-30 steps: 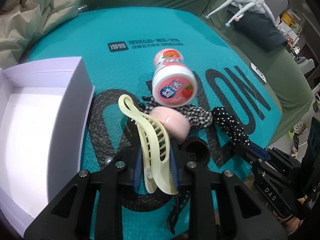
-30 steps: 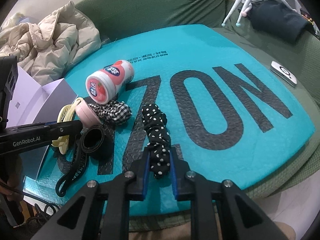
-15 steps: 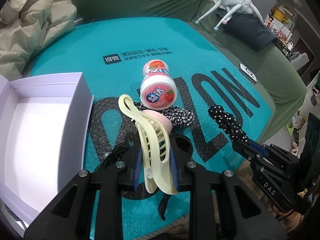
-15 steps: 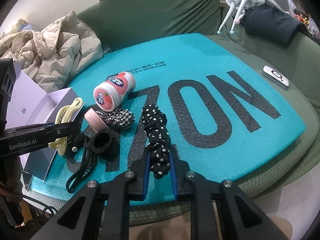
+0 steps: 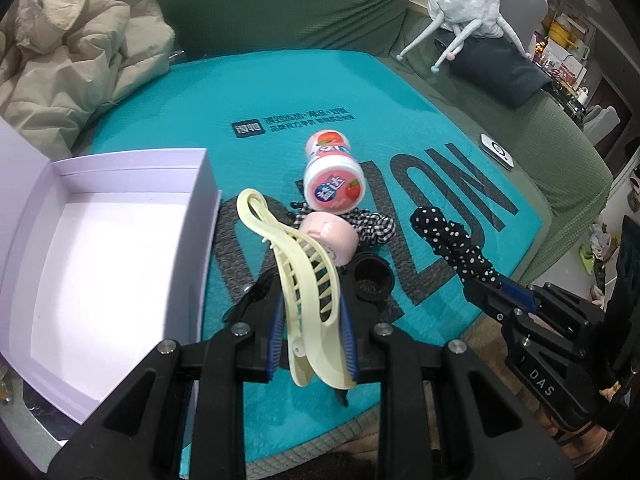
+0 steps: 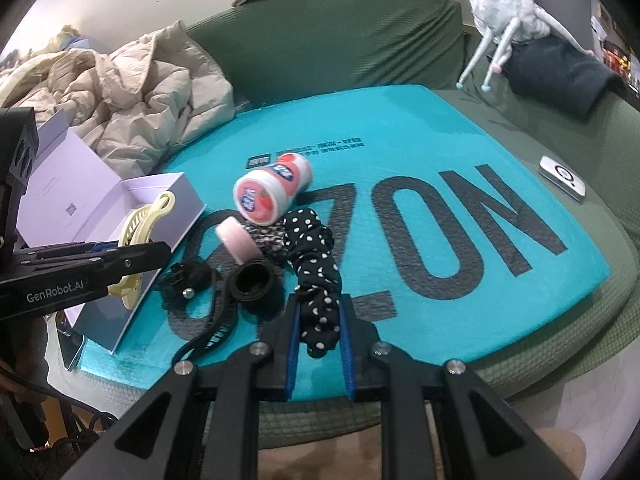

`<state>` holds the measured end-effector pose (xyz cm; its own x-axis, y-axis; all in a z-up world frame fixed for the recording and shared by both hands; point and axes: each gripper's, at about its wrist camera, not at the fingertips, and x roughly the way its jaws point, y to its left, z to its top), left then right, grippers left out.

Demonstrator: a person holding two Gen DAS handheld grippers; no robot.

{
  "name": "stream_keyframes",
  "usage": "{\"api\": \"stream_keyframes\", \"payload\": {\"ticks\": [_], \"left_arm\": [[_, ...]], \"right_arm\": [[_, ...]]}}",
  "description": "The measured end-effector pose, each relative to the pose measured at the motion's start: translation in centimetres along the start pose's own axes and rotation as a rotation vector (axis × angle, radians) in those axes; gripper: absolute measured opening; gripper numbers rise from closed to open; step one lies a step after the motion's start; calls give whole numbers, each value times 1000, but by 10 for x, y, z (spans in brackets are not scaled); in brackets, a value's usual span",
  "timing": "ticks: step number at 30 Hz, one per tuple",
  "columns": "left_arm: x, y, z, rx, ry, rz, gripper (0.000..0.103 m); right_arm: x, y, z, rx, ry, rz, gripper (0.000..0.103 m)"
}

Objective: Organize objects
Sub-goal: 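Carry the claw clip and polka-dot scrunchie with both tools into the lavender box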

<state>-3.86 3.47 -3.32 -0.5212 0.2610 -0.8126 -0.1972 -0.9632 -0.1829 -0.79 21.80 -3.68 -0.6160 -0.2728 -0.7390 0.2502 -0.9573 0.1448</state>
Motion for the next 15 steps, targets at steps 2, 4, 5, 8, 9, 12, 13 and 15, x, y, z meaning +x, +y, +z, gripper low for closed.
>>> {"api": "stream_keyframes", "payload": {"ticks": [2, 4, 5, 8, 9, 12, 13, 15], "left_arm": [[-3, 2, -2, -2, -4, 6, 23], [-6, 4, -3, -5, -8, 14, 23], [-8, 5, -4, -6, -11, 19, 23], [-14, 9, -6, -7, -21, 34, 23], [-16, 11, -7, -7, -24, 43, 23], [-22, 15, -8, -12, -32, 58, 23], [-24, 17, -9, -18, -33, 61, 23], [-27, 22, -10, -26, -34, 72, 23]], "right_arm": [[-1, 6, 0, -13, 0, 7, 17], [-2, 11, 0, -26, -3, 14, 17], [-3, 14, 1, -33, -3, 17, 17], [-4, 22, 1, -54, -5, 30, 17], [-4, 25, 1, -61, -5, 34, 17], [-4, 33, 1, -78, -7, 47, 17], [-4, 34, 1, -83, -6, 52, 17], [-3, 39, 2, -94, -6, 60, 17]]}}
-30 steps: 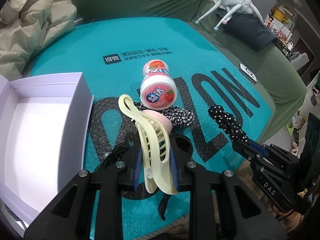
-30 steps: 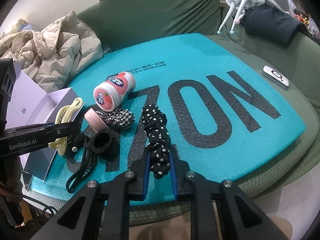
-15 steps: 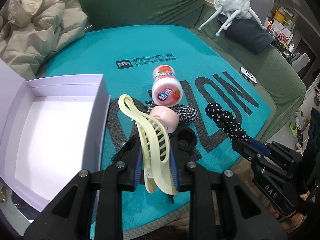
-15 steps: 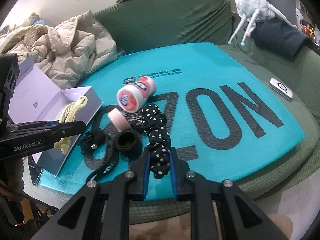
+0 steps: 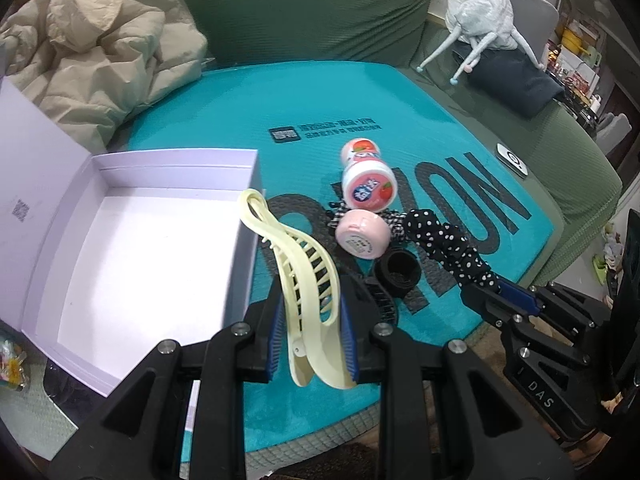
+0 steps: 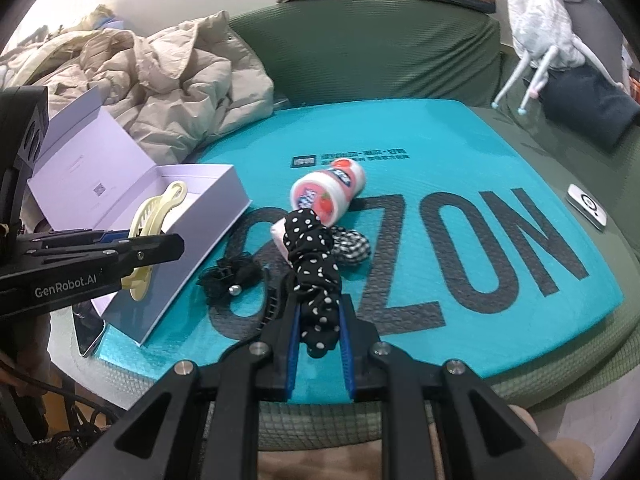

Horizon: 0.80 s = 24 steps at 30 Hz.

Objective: Organize objects
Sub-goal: 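Carry the claw clip and polka-dot scrunchie with both tools into the lavender box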

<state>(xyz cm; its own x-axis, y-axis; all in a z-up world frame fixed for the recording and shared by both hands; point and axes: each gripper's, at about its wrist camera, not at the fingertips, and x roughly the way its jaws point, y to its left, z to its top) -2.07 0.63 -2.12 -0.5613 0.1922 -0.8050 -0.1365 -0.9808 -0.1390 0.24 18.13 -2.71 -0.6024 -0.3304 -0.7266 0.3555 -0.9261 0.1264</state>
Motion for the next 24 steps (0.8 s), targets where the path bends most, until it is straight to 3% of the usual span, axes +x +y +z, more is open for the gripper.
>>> {"api": "stream_keyframes", "payload": {"ticks": [8, 24], "left_arm": [[-9, 17, -6, -18, -12, 72, 23], [-17, 71, -13, -131, -2, 131, 23]], "right_arm": [[3, 23, 9, -59, -4, 49, 17], [17, 85, 32, -230, 20, 151, 17]]}}
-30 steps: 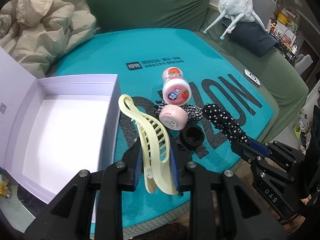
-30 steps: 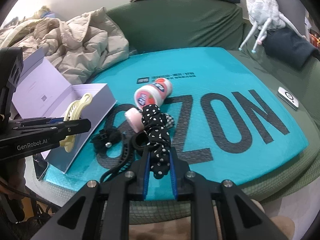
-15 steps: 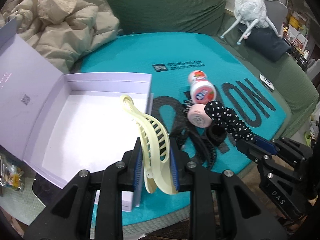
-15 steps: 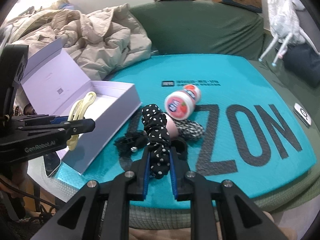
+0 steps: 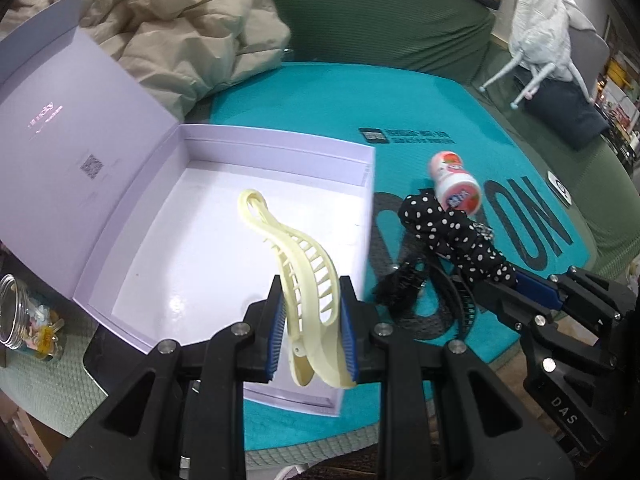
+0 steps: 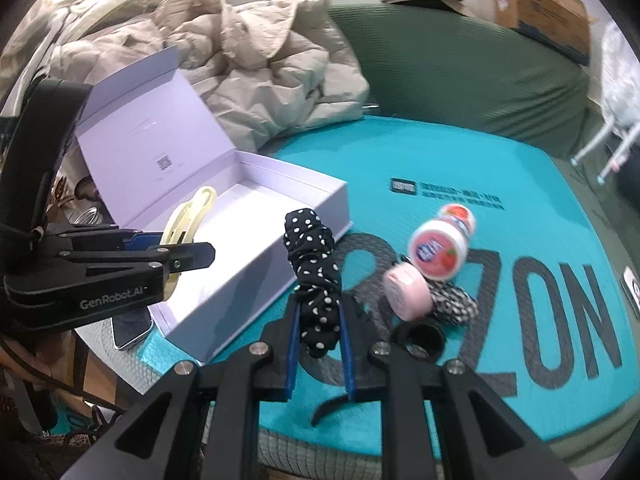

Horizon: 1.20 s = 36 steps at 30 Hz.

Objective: Organize objects
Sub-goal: 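Carry the claw clip and polka-dot scrunchie with both tools into the lavender box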

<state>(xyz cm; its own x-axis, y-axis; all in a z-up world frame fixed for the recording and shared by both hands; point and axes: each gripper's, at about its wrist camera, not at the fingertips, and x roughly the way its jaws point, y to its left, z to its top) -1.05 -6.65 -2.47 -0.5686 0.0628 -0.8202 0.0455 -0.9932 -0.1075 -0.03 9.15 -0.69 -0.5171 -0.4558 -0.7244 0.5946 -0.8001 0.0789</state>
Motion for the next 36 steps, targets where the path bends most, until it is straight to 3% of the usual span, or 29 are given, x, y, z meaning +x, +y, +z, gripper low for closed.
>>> {"api": "stream_keyframes", "payload": {"ticks": [5, 19, 36], "left_arm": [[-2, 15, 4, -7, -20, 47, 23], [25, 62, 18, -71, 16, 68, 23], [46, 84, 46, -23, 27, 110, 23]], "right_arm": [[13, 13, 14, -49, 16, 39, 17], [60, 42, 46, -126, 81, 93, 17], [108, 56, 82, -173, 121, 152, 17]]}}
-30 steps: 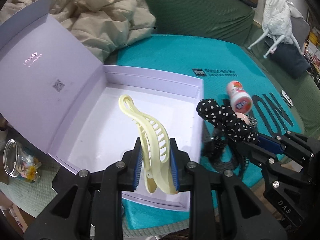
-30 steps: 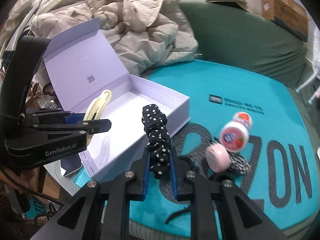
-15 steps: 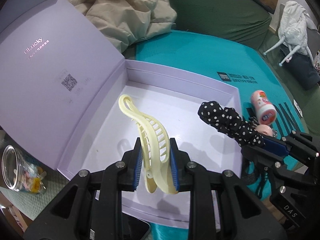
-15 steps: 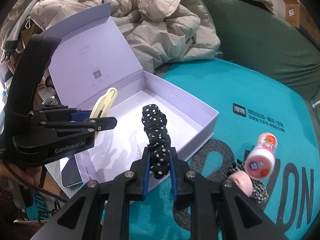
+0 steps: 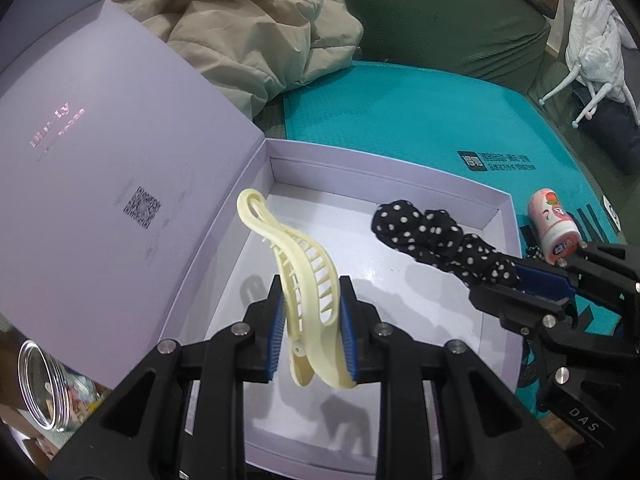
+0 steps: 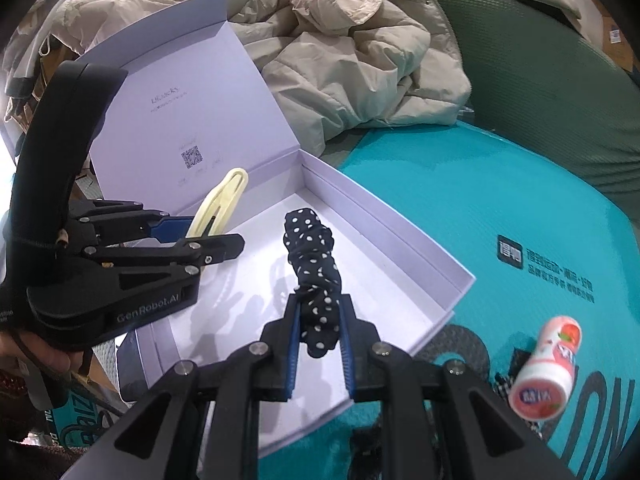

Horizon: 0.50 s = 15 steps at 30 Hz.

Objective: Organize objects
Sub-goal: 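Carry the claw clip and polka-dot scrunchie with both tools into the lavender box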

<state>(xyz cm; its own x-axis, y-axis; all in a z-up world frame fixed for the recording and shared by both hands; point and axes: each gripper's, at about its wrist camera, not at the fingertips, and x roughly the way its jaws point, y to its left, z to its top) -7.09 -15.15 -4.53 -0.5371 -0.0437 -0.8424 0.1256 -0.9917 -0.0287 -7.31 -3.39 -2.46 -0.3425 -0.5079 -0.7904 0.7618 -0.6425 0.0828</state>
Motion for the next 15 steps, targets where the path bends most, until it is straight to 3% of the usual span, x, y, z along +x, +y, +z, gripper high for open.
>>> {"api": "stream_keyframes", "payload": {"ticks": [15], "left_arm": [[22, -2, 19, 33, 15, 1, 23]], "right_arm": [[32, -14, 22, 31, 29, 22, 17]]}}
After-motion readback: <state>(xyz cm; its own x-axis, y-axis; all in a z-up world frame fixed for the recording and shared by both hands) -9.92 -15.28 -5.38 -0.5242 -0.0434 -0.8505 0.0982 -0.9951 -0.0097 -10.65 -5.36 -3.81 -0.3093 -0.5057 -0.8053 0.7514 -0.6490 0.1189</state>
